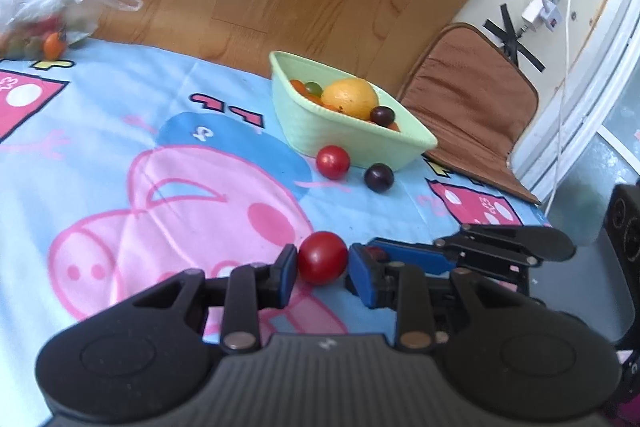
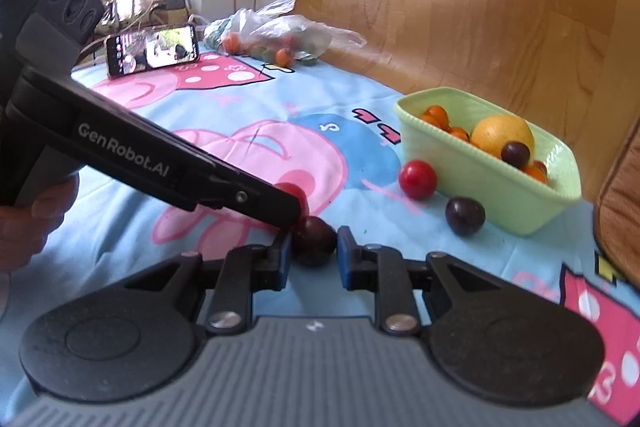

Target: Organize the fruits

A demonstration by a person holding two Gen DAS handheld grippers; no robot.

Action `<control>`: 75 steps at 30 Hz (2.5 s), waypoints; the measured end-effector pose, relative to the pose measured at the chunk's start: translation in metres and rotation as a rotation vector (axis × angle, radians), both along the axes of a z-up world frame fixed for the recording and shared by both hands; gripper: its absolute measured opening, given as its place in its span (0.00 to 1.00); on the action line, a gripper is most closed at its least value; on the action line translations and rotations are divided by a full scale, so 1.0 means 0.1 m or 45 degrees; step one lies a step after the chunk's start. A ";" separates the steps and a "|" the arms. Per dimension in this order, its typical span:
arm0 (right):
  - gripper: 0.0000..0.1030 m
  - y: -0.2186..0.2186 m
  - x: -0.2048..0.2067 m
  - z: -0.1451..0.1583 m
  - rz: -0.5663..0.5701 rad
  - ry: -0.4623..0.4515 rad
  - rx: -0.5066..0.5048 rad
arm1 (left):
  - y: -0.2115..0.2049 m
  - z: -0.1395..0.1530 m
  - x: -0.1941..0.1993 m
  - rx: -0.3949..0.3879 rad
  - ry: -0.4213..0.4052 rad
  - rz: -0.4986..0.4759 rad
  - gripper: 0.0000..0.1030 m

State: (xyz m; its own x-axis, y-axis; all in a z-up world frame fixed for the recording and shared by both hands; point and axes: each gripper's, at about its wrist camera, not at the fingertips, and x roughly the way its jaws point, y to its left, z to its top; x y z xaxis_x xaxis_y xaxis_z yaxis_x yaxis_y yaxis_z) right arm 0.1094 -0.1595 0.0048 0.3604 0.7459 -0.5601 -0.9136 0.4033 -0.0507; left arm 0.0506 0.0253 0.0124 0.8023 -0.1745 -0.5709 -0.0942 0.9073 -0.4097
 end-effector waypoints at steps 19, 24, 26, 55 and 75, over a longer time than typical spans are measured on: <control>0.26 -0.16 -0.05 -0.01 -0.139 0.100 0.078 | -0.39 0.02 0.10 0.407 0.046 0.080 0.31; 0.26 -0.30 -0.06 -0.02 -0.179 0.153 0.110 | -0.52 -0.01 0.08 0.493 0.055 0.100 0.31; 0.26 -0.35 -0.08 -0.02 -0.189 0.178 0.131 | -0.53 -0.01 0.06 0.494 0.058 0.103 0.31; 0.27 -0.37 -0.20 -0.03 -0.215 0.128 0.102 | -0.43 -0.05 -0.09 0.375 -0.042 0.078 0.37; 0.32 -0.35 -0.21 -0.03 -0.232 0.101 0.090 | -0.41 -0.06 -0.10 0.337 -0.060 0.075 0.38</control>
State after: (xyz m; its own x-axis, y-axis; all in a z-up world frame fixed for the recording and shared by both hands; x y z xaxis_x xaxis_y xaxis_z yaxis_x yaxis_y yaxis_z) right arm 0.0882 -0.1947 0.0022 0.4496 0.7111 -0.5406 -0.8255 0.5620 0.0527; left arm 0.0402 -0.0161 0.0067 0.8334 0.0233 -0.5522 -0.1361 0.9770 -0.1641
